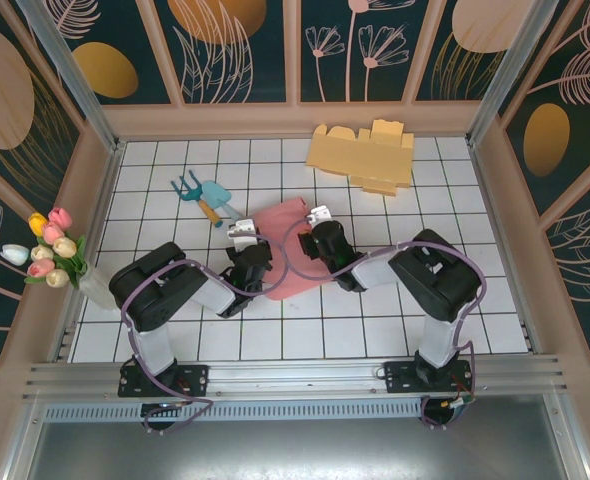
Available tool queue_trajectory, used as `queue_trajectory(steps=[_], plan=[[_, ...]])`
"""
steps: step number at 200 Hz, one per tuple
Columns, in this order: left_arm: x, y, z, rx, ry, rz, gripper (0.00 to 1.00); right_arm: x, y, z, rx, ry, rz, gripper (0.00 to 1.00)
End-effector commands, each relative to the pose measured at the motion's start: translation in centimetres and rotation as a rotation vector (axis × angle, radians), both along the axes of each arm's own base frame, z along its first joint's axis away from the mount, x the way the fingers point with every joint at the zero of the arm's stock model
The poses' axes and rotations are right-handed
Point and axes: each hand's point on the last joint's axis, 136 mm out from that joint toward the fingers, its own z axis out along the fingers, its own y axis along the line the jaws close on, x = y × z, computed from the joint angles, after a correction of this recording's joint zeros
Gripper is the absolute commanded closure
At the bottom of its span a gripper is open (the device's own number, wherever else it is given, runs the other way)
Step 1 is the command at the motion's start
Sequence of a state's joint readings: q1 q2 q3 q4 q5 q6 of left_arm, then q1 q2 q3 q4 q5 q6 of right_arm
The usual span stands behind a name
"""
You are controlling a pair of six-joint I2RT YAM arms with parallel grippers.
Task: Fold the paper box
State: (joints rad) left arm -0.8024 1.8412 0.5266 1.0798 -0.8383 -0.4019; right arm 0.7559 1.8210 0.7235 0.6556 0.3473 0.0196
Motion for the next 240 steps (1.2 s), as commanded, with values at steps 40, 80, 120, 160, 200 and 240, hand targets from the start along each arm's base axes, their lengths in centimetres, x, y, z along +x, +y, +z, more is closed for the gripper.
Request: queue_trajectory(steps=[40,80,120,160,200,240], plan=[[-0.9,2.4,-4.0,0.160,0.127,0.039,1.00,1.2,1.0,3.9,0.026,-0.058,0.030,0.38],[-0.9,2.3,-4.1,0.163,0.129,0.035,1.00,3.3,1.0,4.5,-0.008,-0.059,0.011,0.39],[-0.8,2.2,-4.1,0.164,0.129,0.032,1.00,4.7,1.2,5.5,0.000,-0.092,-0.021,0.42],[-0.8,2.2,-4.1,0.165,0.130,0.033,1.00,5.4,0.7,5.2,-0.030,-0.112,-0.079,0.47],[-0.9,2.2,-4.1,0.164,0.129,0.034,1.00,5.6,-2.3,5.7,-0.059,-0.183,-0.220,0.66],[-0.7,2.2,-4.2,0.173,0.137,0.043,1.00,5.4,-5.5,6.0,-0.115,-0.215,-0.383,0.79]])
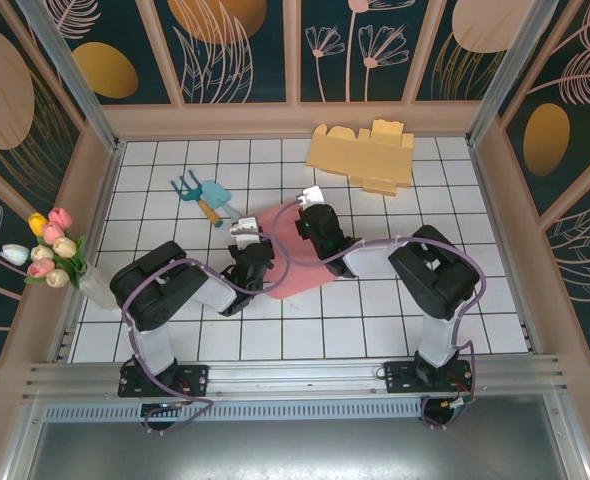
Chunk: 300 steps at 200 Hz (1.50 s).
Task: Fold the paper box
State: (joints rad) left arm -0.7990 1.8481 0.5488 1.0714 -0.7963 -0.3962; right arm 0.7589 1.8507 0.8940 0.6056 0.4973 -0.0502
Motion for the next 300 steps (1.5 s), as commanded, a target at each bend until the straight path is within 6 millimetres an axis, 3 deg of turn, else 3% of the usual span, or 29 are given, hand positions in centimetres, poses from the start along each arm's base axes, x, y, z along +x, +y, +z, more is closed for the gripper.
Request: queue_trajectory(steps=[1,28,79,139,168,188,204,210,222,242,268,300], plan=[[-1.1,3.1,-4.3,0.183,0.129,0.079,1.00,1.4,-6.2,1.4,-0.053,-0.088,-0.285,0.79],[-1.1,3.0,-4.4,0.187,0.132,0.076,1.00,0.4,-4.9,1.1,-0.007,-0.059,-0.186,0.67],[-0.6,2.6,-4.7,0.208,0.150,0.073,1.00,-4.6,-2.9,2.7,0.087,-0.014,-0.036,0.49],[-0.3,2.1,-5.1,0.228,0.170,0.059,1.00,-8.3,-5.4,8.6,0.204,0.060,-0.055,0.46],[-0.1,1.7,-4.8,0.227,0.164,0.046,1.00,-10.3,-8.0,11.4,0.197,-0.003,-0.046,0.43],[-0.2,0.3,-1.8,0.183,0.071,-0.059,1.00,-11.3,-10.6,11.9,0.188,-0.075,-0.082,0.39],[-0.5,-2.6,1.7,0.198,-0.002,-0.243,1.00,-11.6,-12.3,12.2,0.222,-0.116,-0.114,0.37],[-0.6,-3.9,2.5,0.220,-0.007,-0.319,1.00,-11.8,-12.6,12.4,0.249,-0.120,-0.114,0.37],[-1.0,-6.7,6.0,0.237,-0.040,-0.474,1.00,-12.2,-12.5,13.3,0.299,-0.131,-0.083,0.37],[-3.2,-10.2,9.4,0.293,-0.062,-0.733,1.00,-13.0,-13.1,14.7,0.358,-0.164,-0.074,0.37],[-5.6,-10.9,13.4,0.370,-0.099,-0.884,1.00,-14.4,-14.6,16.2,0.449,-0.209,-0.085,0.37],[-6.5,-10.5,15.1,0.546,-0.093,-0.915,1.00,-16.4,-17.1,18.8,0.558,-0.295,-0.107,0.37]])
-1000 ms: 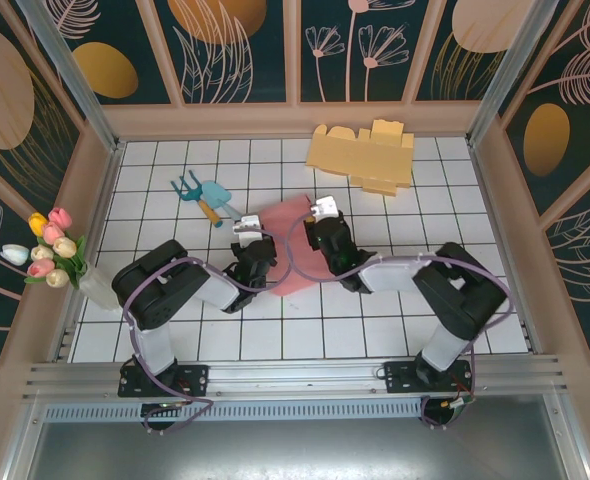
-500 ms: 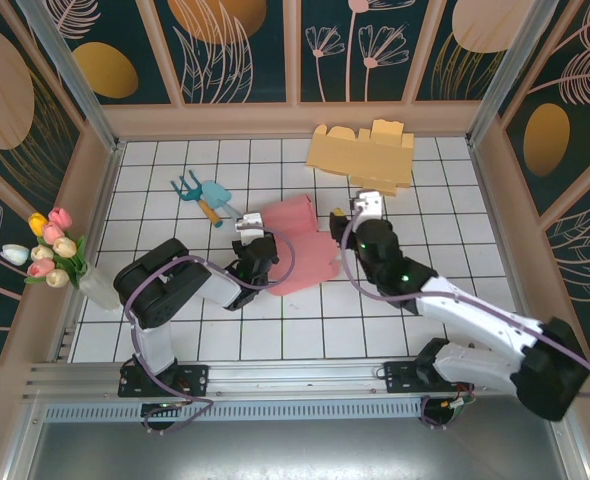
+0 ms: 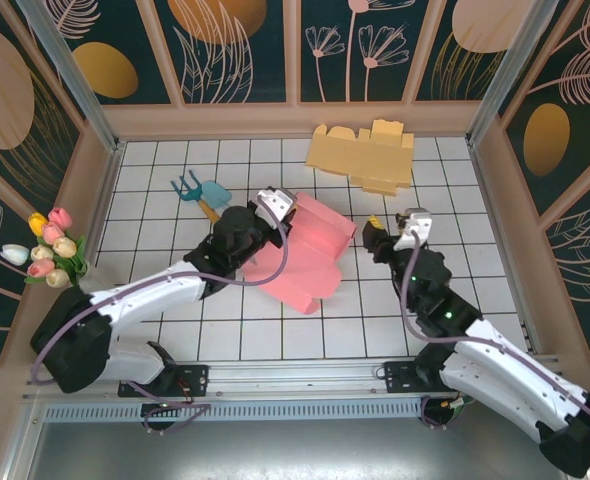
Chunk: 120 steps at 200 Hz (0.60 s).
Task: Fold the paper box
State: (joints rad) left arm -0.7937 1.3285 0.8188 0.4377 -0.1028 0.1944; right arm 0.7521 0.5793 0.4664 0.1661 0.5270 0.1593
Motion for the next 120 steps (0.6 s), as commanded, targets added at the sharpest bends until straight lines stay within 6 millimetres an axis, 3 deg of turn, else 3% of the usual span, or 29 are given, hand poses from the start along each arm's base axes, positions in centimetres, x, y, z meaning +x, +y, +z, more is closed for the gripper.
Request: queue_trajectory(steps=[1,25,32,37,53,81,120], plan=[[-2.0,-0.4,-2.5,0.235,0.020,-0.119,1.00,-1.3,-1.8,1.2,0.091,-0.045,-0.028,0.37],[-2.8,-1.2,-3.1,0.342,0.032,-0.203,0.99,-2.4,-3.0,2.1,0.150,-0.095,-0.031,0.37],[-3.0,-1.2,-4.0,0.392,0.060,-0.226,0.99,-2.6,-3.2,2.2,0.158,-0.104,-0.033,0.37],[-2.9,-1.5,-3.5,0.410,0.060,-0.241,0.99,-2.7,-3.3,2.3,0.165,-0.108,-0.034,0.37],[-3.4,-1.6,-5.1,0.530,0.118,-0.298,1.00,-2.7,-3.5,2.3,0.170,-0.112,-0.041,0.36],[-3.9,-1.0,-9.8,0.776,0.219,-0.347,1.00,-2.6,-3.5,2.1,0.169,-0.105,-0.045,0.36],[-3.5,0.1,-18.8,1.092,0.369,-0.327,1.00,-2.5,-3.6,1.7,0.165,-0.097,-0.053,0.36]])
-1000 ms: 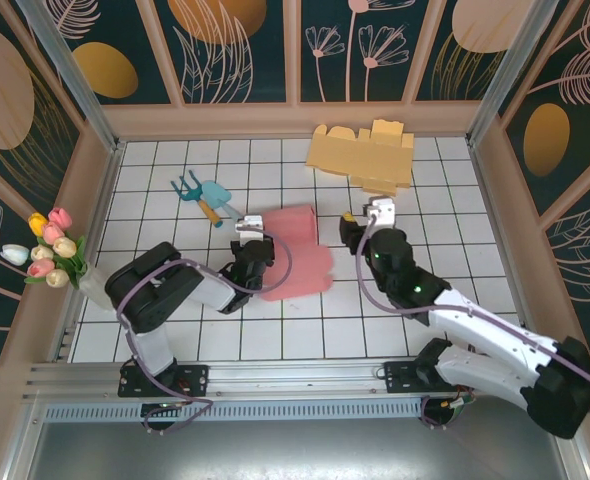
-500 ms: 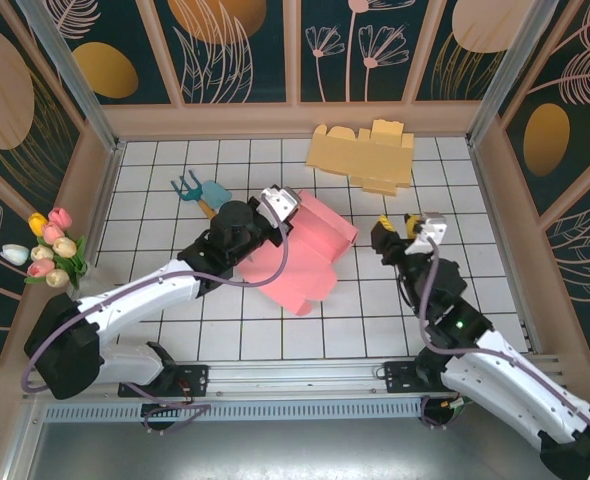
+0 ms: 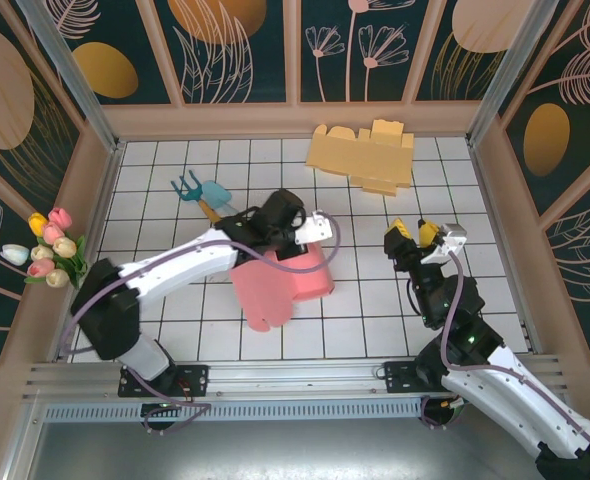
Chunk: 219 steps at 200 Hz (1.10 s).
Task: Fold the paper box
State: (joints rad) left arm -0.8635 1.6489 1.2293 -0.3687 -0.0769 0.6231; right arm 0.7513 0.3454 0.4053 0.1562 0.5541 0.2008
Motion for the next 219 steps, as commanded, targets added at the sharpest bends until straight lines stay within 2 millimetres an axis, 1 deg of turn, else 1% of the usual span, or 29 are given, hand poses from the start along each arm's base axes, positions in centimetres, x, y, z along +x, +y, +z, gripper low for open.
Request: queue_trajectory(steps=[1,17,34,55,73,91,103,118,135,155,169,190,205,219], plan=[[-1.2,2.9,-6.9,0.312,0.096,-0.016,1.00,0.2,-0.5,-0.7,0.014,0.014,-0.026,0.36],[-0.8,2.9,-9.6,0.373,0.094,-0.016,1.00,0.2,-0.6,-0.6,0.015,0.013,-0.030,0.36],[-0.1,3.0,-11.9,0.422,0.060,-0.012,1.00,0.2,-0.6,-0.8,0.015,0.014,-0.036,0.35],[1.1,3.1,-13.9,0.459,-0.008,0.005,1.00,0.2,-0.7,-0.7,0.016,0.014,-0.037,0.35],[1.7,3.3,-15.1,0.478,-0.045,0.007,1.00,0.2,-0.6,-0.7,0.017,0.014,-0.032,0.35],[1.9,3.1,-15.8,0.491,-0.074,-0.004,1.00,0.2,-0.4,-0.7,0.020,0.013,-0.021,0.35],[1.9,2.7,-16.2,0.500,-0.101,-0.027,1.00,0.1,-0.4,-0.6,0.023,0.012,-0.016,0.35],[1.6,1.6,-16.6,0.508,-0.134,-0.067,1.00,0.1,-0.4,-0.6,0.024,0.014,-0.017,0.35],[1.1,-0.2,-16.5,0.491,-0.164,-0.115,1.00,0.1,-0.6,-0.8,0.023,0.016,-0.025,0.35],[0.1,-2.2,-16.1,0.488,-0.216,-0.196,1.00,0.1,-0.8,-0.9,0.025,0.016,-0.033,0.35],[-0.3,-3.4,-15.3,0.484,-0.268,-0.232,0.95,0.0,-1.0,-0.9,0.026,0.016,-0.039,0.35],[-0.1,-4.3,-13.1,0.441,-0.314,-0.213,0.84,0.1,-1.0,-1.0,0.026,0.015,-0.041,0.34],[0.4,-4.5,-10.7,0.403,-0.370,-0.189,0.78,0.1,-1.0,-1.1,0.024,0.016,-0.042,0.34],[0.8,-4.8,-8.6,0.366,-0.411,-0.172,0.69,0.1,-1.1,-1.2,0.023,0.016,-0.047,0.34]])
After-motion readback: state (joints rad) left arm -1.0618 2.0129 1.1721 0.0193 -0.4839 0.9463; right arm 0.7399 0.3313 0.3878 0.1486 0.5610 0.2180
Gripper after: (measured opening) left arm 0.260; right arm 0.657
